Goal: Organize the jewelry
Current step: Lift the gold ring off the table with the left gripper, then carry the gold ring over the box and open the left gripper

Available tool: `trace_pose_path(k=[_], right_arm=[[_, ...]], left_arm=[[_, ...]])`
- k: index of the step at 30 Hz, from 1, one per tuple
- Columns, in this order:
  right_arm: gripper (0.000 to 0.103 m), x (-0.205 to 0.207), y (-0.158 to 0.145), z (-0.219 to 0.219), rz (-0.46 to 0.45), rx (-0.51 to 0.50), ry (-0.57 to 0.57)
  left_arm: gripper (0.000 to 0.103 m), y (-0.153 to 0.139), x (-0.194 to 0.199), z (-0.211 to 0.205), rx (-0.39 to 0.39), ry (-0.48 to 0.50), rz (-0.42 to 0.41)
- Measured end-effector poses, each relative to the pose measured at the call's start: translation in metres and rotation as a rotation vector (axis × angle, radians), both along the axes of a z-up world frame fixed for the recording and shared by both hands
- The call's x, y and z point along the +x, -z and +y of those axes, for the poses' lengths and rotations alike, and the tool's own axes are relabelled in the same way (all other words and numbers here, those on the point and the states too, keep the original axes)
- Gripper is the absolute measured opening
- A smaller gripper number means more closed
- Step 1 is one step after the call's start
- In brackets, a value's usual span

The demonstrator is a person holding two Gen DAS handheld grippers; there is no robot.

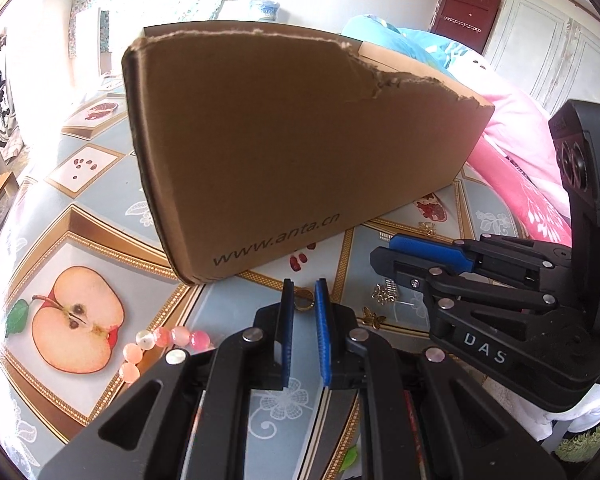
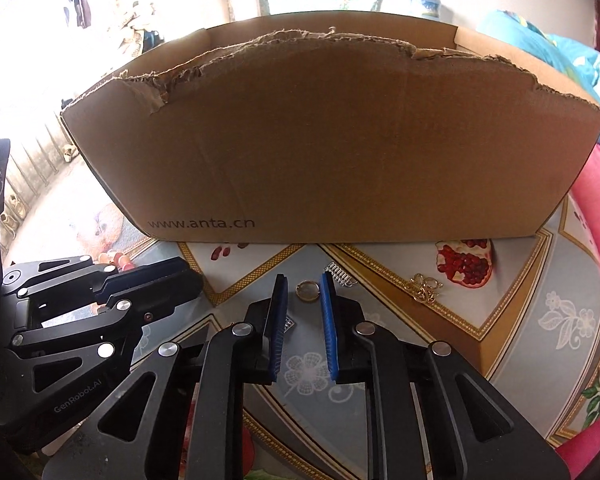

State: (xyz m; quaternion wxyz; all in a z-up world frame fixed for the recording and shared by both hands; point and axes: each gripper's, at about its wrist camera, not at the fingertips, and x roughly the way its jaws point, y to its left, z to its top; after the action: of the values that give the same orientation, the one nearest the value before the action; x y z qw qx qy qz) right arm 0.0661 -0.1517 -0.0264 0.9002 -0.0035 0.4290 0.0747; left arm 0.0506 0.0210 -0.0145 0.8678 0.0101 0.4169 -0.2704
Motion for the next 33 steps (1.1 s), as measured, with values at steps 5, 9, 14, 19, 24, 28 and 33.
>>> trace_pose_path(k=[5,9,14,19,24,28,33], right_arm=[[0.015,-0.006,0.004,0.014,-0.005,-0.044,-0.006],[0.010,-0.005,0.004,0.021,-0.004,-0.067,-0.021],[0.010,-0.004,0.003,0.018,0.012,-0.014,-0.023],[0.010,-0.006,0.005,0.014,0.032,0.050,-0.015],[0.010,-0.009,0.004,0.004,0.023,0.077,-0.008],[0.010,-0.016,0.000,0.002,0.004,0.091,-0.007],[0.010,-0.036,-0.014,-0.013,-0.031,0.106,-0.010]], left_arm=[[0.010,-0.001,-0.001,0.000,-0.005,0.003,0.000],[0.010,-0.002,-0.001,-0.001,-0.008,0.002,0.000],[0.010,-0.002,0.000,0.000,-0.011,0.001,-0.001],[0.010,-0.002,0.000,-0.002,-0.006,0.004,-0.005],[0.010,-0.005,-0.002,-0.007,-0.002,0.013,-0.017],[0.010,-0.009,-0.007,-0.010,0.005,0.017,-0.036],[0.010,-0.020,-0.015,-0.016,0.009,0.019,-0.070]])
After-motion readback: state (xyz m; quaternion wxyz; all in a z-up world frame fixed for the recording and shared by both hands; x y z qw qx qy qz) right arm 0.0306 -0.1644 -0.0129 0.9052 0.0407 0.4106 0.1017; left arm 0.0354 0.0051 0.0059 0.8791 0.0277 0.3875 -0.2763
